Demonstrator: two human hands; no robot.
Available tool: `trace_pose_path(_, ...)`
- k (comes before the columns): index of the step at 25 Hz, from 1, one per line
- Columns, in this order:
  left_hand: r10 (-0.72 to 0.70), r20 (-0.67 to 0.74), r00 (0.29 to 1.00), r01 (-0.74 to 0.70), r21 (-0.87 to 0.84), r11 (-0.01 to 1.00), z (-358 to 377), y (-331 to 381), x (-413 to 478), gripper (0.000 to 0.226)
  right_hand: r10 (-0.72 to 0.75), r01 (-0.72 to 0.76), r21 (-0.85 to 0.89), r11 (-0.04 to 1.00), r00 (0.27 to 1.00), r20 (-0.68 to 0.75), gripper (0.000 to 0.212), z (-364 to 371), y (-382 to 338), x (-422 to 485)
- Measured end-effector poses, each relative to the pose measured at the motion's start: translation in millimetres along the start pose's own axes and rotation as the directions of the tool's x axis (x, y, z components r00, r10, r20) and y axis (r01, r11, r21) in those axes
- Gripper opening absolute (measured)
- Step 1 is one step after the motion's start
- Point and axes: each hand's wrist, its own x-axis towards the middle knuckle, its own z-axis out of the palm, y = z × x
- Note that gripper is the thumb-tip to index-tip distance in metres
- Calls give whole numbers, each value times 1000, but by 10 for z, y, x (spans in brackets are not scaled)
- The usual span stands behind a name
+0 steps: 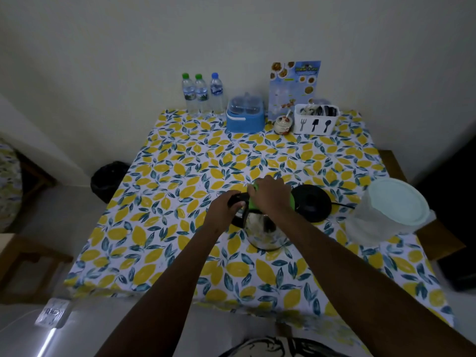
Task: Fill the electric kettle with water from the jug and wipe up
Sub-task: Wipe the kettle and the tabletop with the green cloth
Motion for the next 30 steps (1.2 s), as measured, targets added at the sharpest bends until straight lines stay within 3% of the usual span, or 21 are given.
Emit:
trace_pose_path(2, -8, 0, 1000, 8, -31, 999, -14, 24, 0, 38, 98, -107, 40, 993, 980, 174, 54, -107, -86, 186)
trace_pose_path(3, -8, 1, 1000, 8, -44, 999, -10, 27, -2, 37, 63, -65, 3, 998, 984, 164, 54, -87, -93, 182)
trace_pose_path(5, 9, 4, 1000, -9, -58, 998, -1, 12, -2, 35, -116, 117, -105, 988, 993, 11, 48, 35, -13, -1)
trace_pose_path(7, 11, -5, 1000, -11, -48, 999, -12, 8, 2, 35, -212, 208, -89, 974, 977, -30, 45, 64, 90, -97)
trace_pose_path(8, 0, 0, 1000, 0, -37, 999, -23, 16, 4, 36, -186, 186, -14, 982, 982, 19, 46, 9, 120, -25)
trace_pose_path(10, -8, 46, 999, 9, -4, 1000, -47, 38, 18, 37, -84, 47, 138, 989, 958, 274, 49, -139, 138, 243)
trace_pose_path(12, 7, 130, 991, -14, 53, 999, -83, 71, 58, 34, -18, -189, 327, 926, 842, 539, 47, -282, 219, 457)
trace_pose_path(14, 29, 196, 980, -53, 115, 992, -119, 90, 106, 32, 23, -429, 529, 732, 792, 610, 43, -315, 442, 497)
trace_pose_path(16, 64, 211, 975, -94, 134, 987, -129, 67, 117, 35, 60, -580, 638, 507, 762, 645, 34, -183, 725, 375)
trace_pose_path(18, 86, 204, 975, -115, 136, 984, -121, 46, 104, 37, 32, -651, 737, 181, 753, 657, 30, 69, 902, 144)
trace_pose_path(20, 124, 198, 972, -148, 111, 983, -111, 21, 116, 31, -17, -582, 750, -314, 793, 608, 31, 381, 930, -136)
trace_pose_path(22, 150, 199, 969, -172, 97, 980, -107, 1, 138, 24, 80, -358, 696, -622, 856, 511, 39, 595, 773, -403)
trace_pose_path(24, 155, 211, 965, -179, 96, 979, -106, -29, 153, 25, 273, -250, 663, -705, 767, 580, 50, 699, 458, -535)
trace_pose_path(26, 154, 216, 964, -176, 85, 981, -109, -72, 157, 37, 445, -289, 646, -707, 528, 723, 58, 651, 185, -562)
trace_pose_path(27, 150, 217, 965, -169, 71, 983, -109, -102, 161, 42, 461, -325, 626, -709, 458, 760, 62, 568, 92, -562)
trace_pose_path(30, 138, 237, 962, -159, 74, 984, -142, -160, 212, 47, 498, -269, 634, -725, 431, 753, 47, 517, 15, -473)
